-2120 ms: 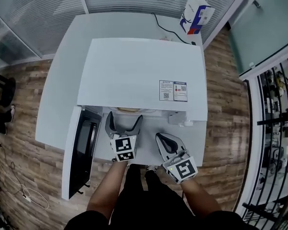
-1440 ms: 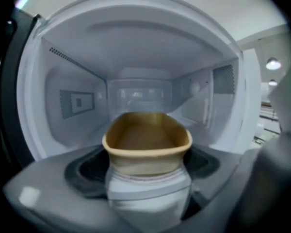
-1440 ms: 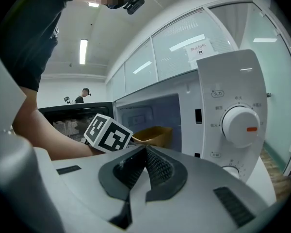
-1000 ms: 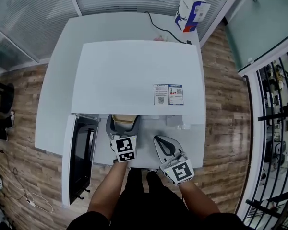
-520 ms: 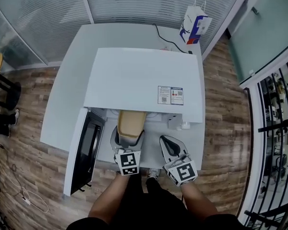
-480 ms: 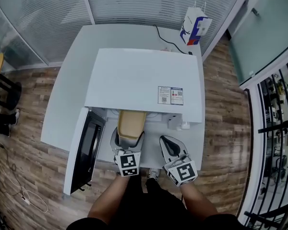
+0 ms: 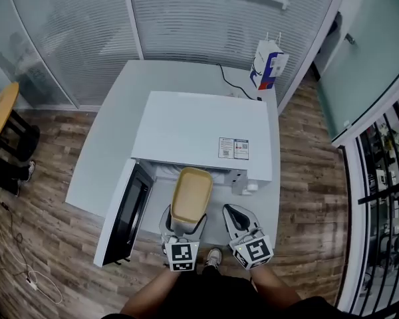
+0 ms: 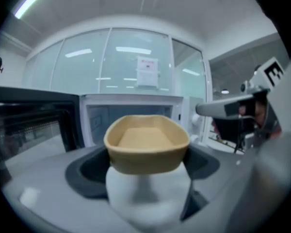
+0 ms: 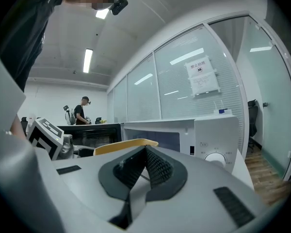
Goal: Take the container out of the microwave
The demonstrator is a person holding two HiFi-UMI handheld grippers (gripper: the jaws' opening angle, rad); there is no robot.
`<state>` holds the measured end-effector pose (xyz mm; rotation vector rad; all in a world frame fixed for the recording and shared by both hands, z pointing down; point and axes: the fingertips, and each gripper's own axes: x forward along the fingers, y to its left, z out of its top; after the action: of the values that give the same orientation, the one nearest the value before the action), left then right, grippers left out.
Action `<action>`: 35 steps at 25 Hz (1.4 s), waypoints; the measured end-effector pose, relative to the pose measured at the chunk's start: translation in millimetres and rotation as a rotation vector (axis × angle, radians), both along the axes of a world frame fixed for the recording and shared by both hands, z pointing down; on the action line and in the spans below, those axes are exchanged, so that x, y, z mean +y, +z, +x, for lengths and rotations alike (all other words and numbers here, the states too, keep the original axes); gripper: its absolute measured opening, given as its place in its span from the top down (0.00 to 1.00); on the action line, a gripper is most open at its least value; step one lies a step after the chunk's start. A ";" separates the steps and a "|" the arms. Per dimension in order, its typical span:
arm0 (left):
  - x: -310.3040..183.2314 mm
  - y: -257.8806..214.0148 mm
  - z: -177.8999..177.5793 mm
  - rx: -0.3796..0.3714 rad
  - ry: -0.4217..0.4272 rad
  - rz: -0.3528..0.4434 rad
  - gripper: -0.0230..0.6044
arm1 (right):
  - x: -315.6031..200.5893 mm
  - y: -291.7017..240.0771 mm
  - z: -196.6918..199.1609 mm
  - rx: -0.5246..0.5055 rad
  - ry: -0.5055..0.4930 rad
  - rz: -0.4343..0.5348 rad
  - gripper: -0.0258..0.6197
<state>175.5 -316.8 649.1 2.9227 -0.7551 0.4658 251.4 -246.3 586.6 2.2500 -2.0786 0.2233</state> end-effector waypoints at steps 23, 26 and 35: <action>-19.4 -145.2 4.6 0.249 -0.012 0.197 0.21 | -13.1 -139.3 16.3 0.195 0.071 0.329 0.96; -24.3 -163.9 14.9 0.283 0.004 0.222 0.21 | -10.4 -160.3 20.7 0.222 0.095 0.377 0.96; -39.6 -184.8 28.4 0.319 0.002 0.240 0.21 | -9.2 -188.4 34.1 0.273 0.140 0.416 0.96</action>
<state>203.8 -356.4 464.3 3.1004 -0.8089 -0.1011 285.5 -255.6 398.2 2.4720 -1.9647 -0.5294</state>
